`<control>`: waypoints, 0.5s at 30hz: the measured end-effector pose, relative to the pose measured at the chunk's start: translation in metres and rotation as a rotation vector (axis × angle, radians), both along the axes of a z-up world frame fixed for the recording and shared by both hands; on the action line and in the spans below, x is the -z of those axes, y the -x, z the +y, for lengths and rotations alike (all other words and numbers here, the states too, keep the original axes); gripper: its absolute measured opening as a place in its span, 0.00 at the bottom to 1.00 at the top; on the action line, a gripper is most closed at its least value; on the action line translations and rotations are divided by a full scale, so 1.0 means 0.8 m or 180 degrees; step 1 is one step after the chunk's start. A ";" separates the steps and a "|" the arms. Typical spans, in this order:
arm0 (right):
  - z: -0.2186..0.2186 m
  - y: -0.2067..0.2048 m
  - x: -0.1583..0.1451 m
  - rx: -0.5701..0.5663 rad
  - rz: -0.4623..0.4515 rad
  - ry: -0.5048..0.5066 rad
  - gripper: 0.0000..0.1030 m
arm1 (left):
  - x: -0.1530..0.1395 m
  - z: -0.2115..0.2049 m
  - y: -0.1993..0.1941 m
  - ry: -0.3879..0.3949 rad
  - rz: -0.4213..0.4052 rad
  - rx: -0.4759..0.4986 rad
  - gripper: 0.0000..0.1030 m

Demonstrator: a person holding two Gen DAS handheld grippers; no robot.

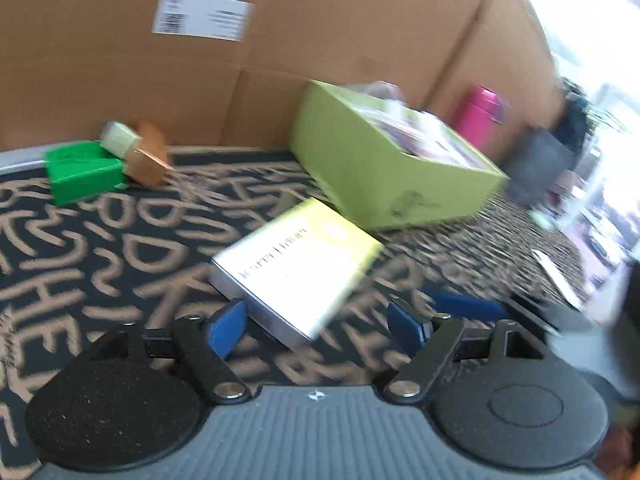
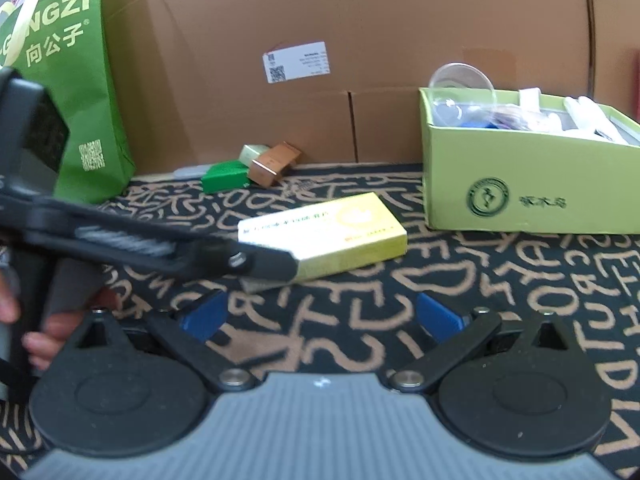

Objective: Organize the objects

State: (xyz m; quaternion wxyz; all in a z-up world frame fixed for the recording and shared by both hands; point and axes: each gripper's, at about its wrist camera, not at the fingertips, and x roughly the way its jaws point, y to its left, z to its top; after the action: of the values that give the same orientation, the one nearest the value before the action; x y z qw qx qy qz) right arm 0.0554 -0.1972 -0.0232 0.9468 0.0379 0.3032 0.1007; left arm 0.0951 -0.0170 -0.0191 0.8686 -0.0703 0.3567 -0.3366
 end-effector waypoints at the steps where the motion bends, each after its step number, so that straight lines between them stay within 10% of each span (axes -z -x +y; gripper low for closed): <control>1: -0.002 0.002 0.000 0.0024 0.0005 0.0007 1.00 | -0.004 0.005 0.007 -0.0006 -0.0043 -0.0037 0.78; 15: 0.055 -0.026 -0.009 -0.0029 0.0014 -0.0396 1.00 | -0.015 0.113 -0.014 0.0160 0.0129 -0.1179 0.81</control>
State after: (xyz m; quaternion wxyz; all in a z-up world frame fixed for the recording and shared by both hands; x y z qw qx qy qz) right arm 0.0759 -0.1529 -0.0158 0.9415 0.0956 0.2986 0.1235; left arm 0.1065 0.0737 -0.0074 0.9063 -0.1632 0.3466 -0.1782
